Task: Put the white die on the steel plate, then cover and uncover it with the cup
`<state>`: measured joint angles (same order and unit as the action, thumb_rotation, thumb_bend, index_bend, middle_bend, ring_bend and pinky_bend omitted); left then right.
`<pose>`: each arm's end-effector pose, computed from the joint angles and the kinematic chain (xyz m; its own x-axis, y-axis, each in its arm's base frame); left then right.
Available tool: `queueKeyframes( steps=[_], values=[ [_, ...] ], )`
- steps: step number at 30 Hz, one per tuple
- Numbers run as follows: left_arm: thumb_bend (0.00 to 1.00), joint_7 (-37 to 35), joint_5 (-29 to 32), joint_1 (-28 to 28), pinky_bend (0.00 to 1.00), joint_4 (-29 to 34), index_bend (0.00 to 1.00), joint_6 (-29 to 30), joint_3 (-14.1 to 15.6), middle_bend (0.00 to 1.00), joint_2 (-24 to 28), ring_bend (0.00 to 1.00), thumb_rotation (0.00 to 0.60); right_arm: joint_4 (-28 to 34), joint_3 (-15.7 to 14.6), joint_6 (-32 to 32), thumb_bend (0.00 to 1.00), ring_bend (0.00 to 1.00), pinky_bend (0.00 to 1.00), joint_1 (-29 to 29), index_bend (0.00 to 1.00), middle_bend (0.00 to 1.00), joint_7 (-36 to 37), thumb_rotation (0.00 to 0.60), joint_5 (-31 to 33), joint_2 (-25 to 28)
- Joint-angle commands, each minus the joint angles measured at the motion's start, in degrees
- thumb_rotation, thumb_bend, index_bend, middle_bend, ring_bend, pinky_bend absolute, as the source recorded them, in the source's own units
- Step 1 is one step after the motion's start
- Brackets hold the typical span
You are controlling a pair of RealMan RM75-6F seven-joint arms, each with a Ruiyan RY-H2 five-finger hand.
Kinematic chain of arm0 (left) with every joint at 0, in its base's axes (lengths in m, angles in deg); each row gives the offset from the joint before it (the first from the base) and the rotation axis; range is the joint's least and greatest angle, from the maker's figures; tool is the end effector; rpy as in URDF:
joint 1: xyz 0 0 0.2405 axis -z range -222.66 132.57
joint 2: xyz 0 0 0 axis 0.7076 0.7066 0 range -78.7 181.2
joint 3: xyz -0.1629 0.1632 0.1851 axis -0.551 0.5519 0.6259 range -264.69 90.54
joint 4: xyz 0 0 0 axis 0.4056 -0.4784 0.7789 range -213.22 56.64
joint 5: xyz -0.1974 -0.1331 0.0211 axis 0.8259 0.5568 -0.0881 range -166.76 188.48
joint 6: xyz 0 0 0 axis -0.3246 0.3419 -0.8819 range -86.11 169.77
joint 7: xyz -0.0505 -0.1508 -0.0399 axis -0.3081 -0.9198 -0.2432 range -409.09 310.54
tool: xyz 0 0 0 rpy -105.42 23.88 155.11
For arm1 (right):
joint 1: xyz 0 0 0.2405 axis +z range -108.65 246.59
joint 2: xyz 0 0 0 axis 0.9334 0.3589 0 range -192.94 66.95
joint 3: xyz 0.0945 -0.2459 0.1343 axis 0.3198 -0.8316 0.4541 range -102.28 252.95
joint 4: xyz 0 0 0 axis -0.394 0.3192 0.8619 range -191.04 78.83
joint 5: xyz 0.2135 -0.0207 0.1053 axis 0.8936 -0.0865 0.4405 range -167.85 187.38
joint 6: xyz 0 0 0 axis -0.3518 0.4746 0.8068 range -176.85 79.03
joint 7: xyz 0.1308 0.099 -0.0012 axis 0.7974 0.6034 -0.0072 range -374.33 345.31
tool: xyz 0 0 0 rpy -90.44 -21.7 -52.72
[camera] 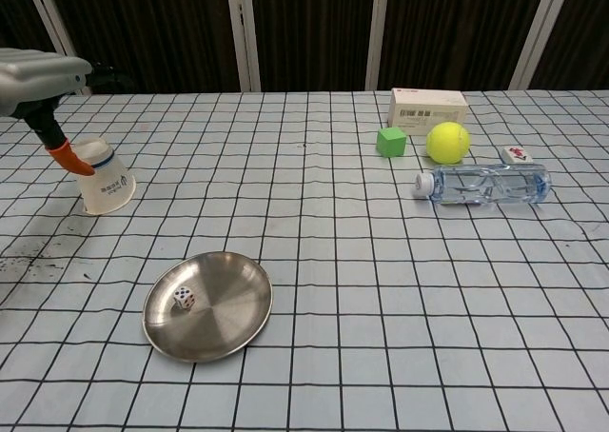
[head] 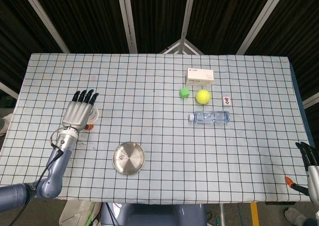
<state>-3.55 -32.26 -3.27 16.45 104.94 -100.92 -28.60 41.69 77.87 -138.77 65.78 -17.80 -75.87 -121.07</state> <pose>-0.1981 0.4101 0.0236 0.6321 0.1908 0.7510 0.7746 -0.1314 -0.6186 -0.3655 -0.1540 0.1898 0.4612 0.0116 0.8872 -0.8814 0.1214 0.4566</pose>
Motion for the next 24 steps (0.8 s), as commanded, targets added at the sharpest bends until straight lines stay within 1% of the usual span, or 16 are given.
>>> queueKeyframes(
  steps=[1, 6, 9, 14, 21, 24],
  values=[
    [0.21, 1.2, 3.0, 1.0, 0.0, -1.7, 0.09, 0.6, -0.5, 0.0, -1.0, 0.0, 0.6, -0.1, -0.1, 0.0, 0.04, 0.15, 0.14, 0.0, 0.12, 0.14, 0.2, 0.6, 0.0, 0.1],
    [0.22, 2.0, 6.2, 1.8, 0.0, -3.8, 0.15, 1.4, -0.8, 0.03, -1.7, 0.0, 0.6, -0.2, -0.1, 0.1, 0.04, 0.15, 0.14, 0.0, 0.12, 0.14, 0.3, 0.6, -0.1, 0.0],
    [0.25, 2.5, 7.2, 2.0, 0.0, -4.4, 0.18, 1.8, -0.6, 0.06, -1.8, 0.0, 0.6, -0.3, -0.1, 0.2, 0.04, 0.15, 0.14, 0.1, 0.12, 0.14, 0.2, 0.6, 0.0, -0.1],
    [0.28, 3.2, 9.6, 2.6, 0.0, -5.3, 0.19, 1.6, -0.4, 0.08, -1.6, 0.0, 0.6, -0.4, -0.2, 0.8, 0.04, 0.15, 0.14, 0.3, 0.12, 0.14, -0.4, 0.6, 0.0, -0.4],
    [0.29, 3.3, 11.3, 3.1, 0.0, -6.9, 0.2, 0.6, 0.4, 0.08, -1.5, 0.0, 0.6, -0.3, -0.2, 0.7, 0.04, 0.15, 0.14, 0.3, 0.12, 0.14, -0.9, 0.6, 0.1, -0.5],
    [0.29, 3.0, 11.3, 3.2, 0.0, -7.6, 0.2, 0.3, 0.7, 0.07, -1.7, 0.0, 0.6, -0.3, -0.2, 0.8, 0.04, 0.15, 0.14, 0.4, 0.12, 0.14, -1.1, 0.6, 0.2, -0.5]
  ],
)
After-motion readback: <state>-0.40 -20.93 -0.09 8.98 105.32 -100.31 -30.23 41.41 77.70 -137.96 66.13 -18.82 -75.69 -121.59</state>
